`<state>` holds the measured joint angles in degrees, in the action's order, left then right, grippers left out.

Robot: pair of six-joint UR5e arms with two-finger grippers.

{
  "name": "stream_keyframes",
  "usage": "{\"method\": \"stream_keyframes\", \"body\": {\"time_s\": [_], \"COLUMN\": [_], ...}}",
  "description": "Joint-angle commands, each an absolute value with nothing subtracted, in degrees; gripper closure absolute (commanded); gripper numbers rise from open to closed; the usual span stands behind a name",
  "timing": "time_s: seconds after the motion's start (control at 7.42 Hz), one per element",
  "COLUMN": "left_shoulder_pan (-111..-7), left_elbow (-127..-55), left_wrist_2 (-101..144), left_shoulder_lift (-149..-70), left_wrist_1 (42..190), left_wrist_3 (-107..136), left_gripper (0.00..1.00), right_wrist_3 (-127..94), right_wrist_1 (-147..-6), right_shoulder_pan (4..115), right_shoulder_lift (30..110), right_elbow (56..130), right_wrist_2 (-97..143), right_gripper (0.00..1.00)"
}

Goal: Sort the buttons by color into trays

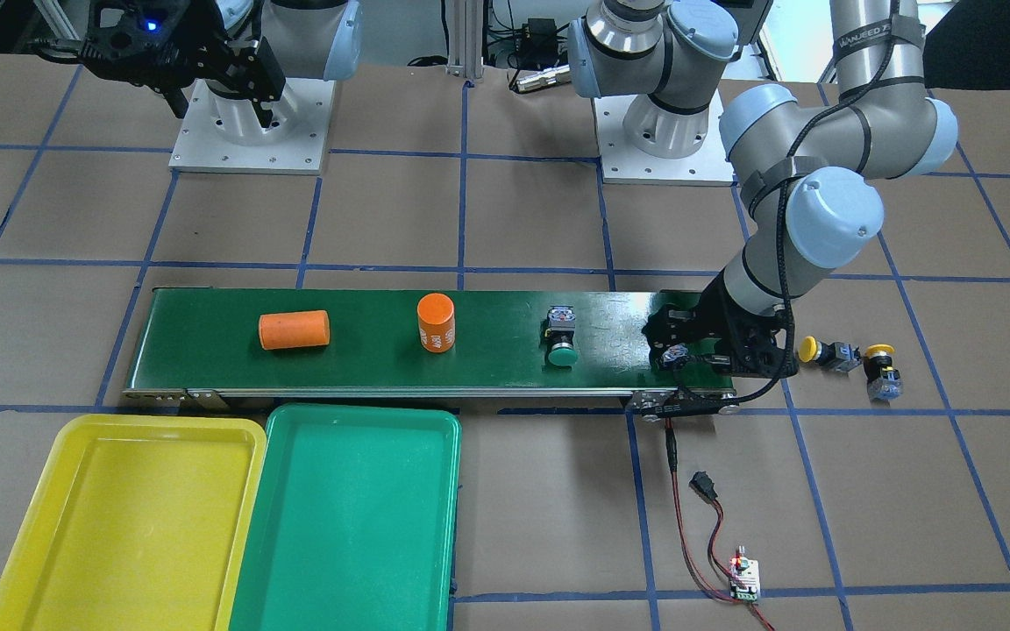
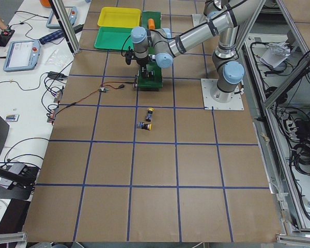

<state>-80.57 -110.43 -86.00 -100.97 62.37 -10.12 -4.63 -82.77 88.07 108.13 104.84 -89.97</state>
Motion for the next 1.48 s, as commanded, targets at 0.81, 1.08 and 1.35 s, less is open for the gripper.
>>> {"method": "stream_keyframes", "body": {"time_s": [0.81,1.08,1.35], "left_shoulder_pan": [-54.93,-54.93,-54.93], "left_elbow": [-109.33,-112.66,-113.39], "left_wrist_2": [-89.74,-89.65,-89.56], "left_shoulder_lift": [-107.13,-107.05,-107.31], "left_wrist_1": [61.35,58.91,56.53], "left_wrist_3": [-47.20,-47.11,-46.33], "left_gripper": [0.00,0.00,0.00], "right_wrist_3": [-4.48,-4.75,-5.19], "right_wrist_1": [-83.14,-86.56,-87.01], "right_shoulder_pan": [88.07,88.24,88.50], "right_shoulder_lift": [108.02,106.62,104.68], "right_elbow": [104.85,105.12,105.20], "right_wrist_2": [-89.74,-87.03,-86.75], "right_gripper": [0.00,0.00,0.00]}}
